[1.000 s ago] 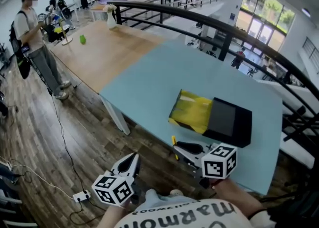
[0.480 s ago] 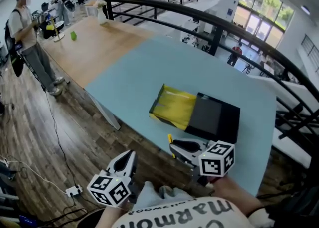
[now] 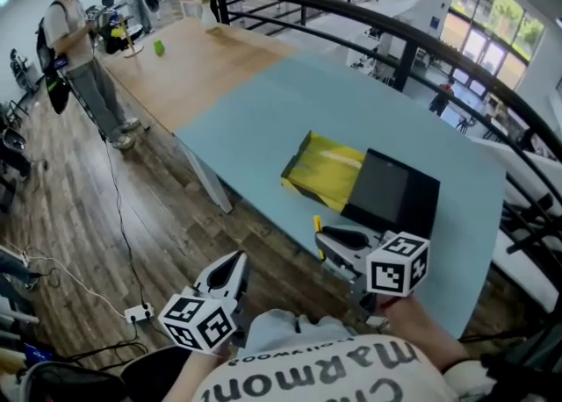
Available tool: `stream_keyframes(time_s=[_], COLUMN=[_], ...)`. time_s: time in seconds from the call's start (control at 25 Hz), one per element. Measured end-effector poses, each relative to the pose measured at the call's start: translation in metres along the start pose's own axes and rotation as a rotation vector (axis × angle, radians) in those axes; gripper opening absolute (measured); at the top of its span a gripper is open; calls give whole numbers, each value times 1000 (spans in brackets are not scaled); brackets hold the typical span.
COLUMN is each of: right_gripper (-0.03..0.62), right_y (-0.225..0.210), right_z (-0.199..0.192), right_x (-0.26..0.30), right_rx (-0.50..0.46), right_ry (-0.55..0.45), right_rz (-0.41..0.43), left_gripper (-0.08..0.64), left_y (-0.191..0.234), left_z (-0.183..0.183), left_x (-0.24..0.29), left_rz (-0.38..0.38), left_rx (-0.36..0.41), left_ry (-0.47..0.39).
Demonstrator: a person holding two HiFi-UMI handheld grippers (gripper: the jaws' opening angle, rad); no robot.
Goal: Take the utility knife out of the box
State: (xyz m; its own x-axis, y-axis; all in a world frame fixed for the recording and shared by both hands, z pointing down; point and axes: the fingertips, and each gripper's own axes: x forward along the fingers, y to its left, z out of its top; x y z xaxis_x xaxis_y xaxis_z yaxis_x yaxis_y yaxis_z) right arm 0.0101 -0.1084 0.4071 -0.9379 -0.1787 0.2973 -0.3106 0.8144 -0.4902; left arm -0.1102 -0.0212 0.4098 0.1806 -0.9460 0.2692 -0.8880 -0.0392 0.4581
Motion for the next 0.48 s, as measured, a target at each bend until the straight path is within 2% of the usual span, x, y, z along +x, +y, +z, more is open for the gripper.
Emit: stream_keyframes(time_s=[0.24,0.48], right_gripper=[83,83], right_y=[5,4], right_z=[1,-1], right_x=[-2,-8], right_rx=[-46,-43], right_ry=[0,2], right_rz=[5,-2], left_gripper=[2,2], left_y=[-1,-7], left_z=[7,5], left_x=[-10,-13], left_rz=[14,9], left_rx=[16,16], left_ry=[-41,-48])
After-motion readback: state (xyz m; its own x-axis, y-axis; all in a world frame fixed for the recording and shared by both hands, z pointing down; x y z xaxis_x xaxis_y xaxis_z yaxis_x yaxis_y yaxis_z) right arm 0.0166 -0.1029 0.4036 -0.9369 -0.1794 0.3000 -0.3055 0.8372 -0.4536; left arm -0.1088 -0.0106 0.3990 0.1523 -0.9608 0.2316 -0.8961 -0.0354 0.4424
